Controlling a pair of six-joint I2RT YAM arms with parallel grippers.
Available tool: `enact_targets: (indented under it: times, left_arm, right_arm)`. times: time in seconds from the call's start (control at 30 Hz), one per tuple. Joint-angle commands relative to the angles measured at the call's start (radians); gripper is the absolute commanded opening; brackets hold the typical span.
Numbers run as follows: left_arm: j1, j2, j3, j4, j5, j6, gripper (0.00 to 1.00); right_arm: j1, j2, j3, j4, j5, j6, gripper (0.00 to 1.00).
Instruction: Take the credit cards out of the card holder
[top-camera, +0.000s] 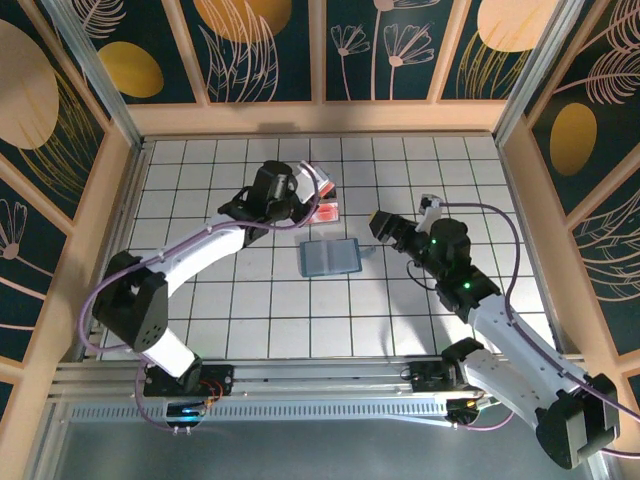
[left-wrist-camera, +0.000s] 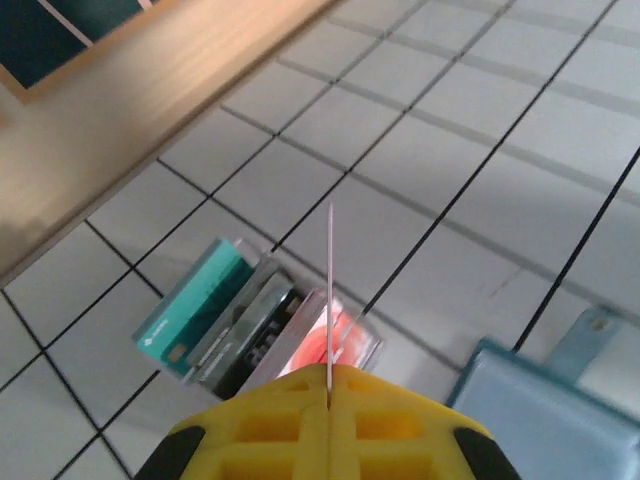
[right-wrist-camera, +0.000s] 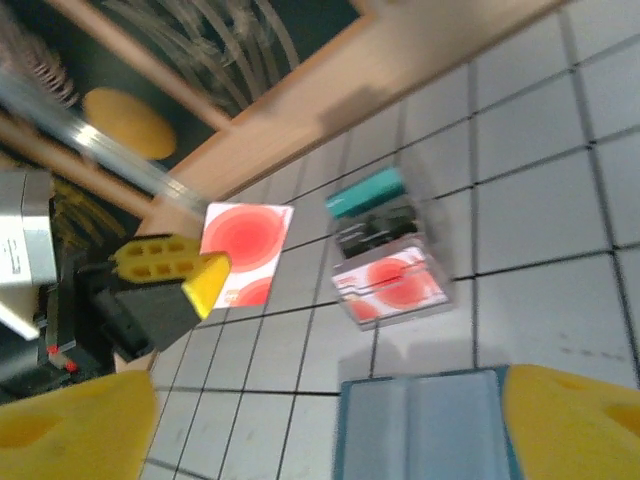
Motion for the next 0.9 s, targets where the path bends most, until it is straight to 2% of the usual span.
enact_targets:
  times: [0.0,0.2,0.53,0.67,0.87]
  left_arm:
    - [0.013,0.061,0.084,-0.082,-0.005,0.207,0.00]
    - [0.029,0.131,0.125,-0.145,0.076,0.386,0.00]
    - [0.083,0.215,0.188,-0.214,0.198,0.626,0.00]
    - [0.095,0.263,0.227,-0.248,0.208,0.687,0.00]
    - [0.099,0.331,0.287,-0.262,0.205,0.694,0.00]
  right_arm:
    - [0.005,-0.016,0.041,-0.133,0.178,0.019,0.99]
    - [0.005,-0.009,0.072,-0.249,0.296,0.049,0.99]
    - [0.003,-0.004,0.070,-0.266,0.335,0.079,0.99]
    - [0.003,-0.001,0.078,-0.276,0.350,0.083,0.99]
    - [0.002,0.016,0.094,-0.284,0.360,0.083,0.99]
